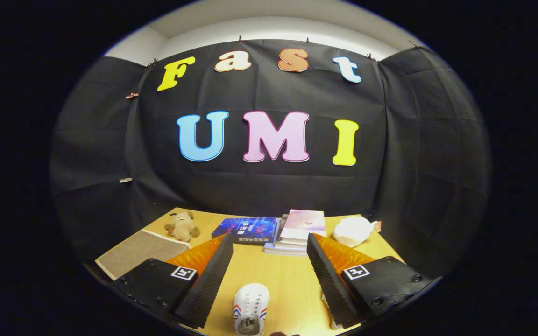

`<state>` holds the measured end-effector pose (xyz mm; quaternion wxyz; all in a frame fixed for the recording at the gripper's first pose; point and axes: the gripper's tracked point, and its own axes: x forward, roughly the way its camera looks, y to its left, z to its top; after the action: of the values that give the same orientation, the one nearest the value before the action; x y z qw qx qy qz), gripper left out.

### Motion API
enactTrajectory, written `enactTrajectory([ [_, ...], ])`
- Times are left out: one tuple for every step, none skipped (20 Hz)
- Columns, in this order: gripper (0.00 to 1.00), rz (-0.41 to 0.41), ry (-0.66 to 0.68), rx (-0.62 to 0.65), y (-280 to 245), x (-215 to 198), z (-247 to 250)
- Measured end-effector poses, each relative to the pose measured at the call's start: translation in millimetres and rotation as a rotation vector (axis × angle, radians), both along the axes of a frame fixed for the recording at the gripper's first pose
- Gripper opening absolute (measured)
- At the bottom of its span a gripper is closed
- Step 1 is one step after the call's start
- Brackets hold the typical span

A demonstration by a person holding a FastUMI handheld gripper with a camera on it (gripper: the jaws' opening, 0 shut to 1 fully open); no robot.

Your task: Open the storage box then place both shoes into the box .Put the left shoe in first, then the right shoe, with the right side of both shoes facing outward in a uniform manner.

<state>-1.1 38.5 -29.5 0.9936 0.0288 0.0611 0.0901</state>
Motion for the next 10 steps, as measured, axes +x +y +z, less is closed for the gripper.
enactTrajectory([
  [0.98, 0.017, 0.020, 0.009, 2, 1, -5],
  [0.98, 0.033, 0.036, 0.014, 4, 3, -9],
  [0.98, 0.056, 0.052, 0.024, 9, 4, -14],
  [0.98, 0.085, 0.075, 0.037, 15, 5, -19],
  [0.98, 0.115, 0.099, 0.056, 21, 6, -25],
  [0.99, 0.147, 0.123, 0.081, 28, 6, -30],
  [0.98, 0.178, 0.151, 0.108, 35, 5, -37],
  [0.99, 0.211, 0.183, 0.135, 42, 4, -44],
  [0.98, 0.242, 0.213, 0.161, 50, 4, -50],
  [0.98, 0.275, 0.245, 0.188, 59, 2, -56],
])
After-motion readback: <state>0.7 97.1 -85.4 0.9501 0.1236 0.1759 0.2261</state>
